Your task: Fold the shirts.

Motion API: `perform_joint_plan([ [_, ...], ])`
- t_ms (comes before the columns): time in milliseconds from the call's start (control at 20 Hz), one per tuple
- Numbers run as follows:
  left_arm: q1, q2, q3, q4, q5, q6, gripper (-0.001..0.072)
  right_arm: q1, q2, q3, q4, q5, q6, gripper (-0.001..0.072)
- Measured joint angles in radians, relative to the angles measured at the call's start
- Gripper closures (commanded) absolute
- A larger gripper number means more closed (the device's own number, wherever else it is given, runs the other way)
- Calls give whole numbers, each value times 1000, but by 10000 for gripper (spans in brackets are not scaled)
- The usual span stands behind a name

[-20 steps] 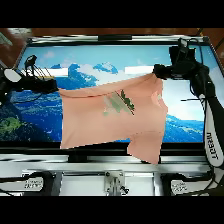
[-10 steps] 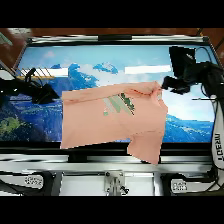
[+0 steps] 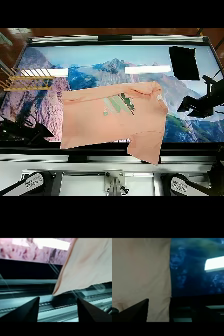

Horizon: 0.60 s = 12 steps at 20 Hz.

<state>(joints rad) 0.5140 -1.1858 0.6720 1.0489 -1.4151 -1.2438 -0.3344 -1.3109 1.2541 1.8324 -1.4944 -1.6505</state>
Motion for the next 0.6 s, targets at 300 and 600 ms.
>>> perform_joint_plan([
  [300,-37,6,-123,-1,82,51,159,-9,21,-28,37,5,-3,107],
  [600,-151,-2,-149,-48,150,27,178,-11,24,-32,45,19,-9,107],
])
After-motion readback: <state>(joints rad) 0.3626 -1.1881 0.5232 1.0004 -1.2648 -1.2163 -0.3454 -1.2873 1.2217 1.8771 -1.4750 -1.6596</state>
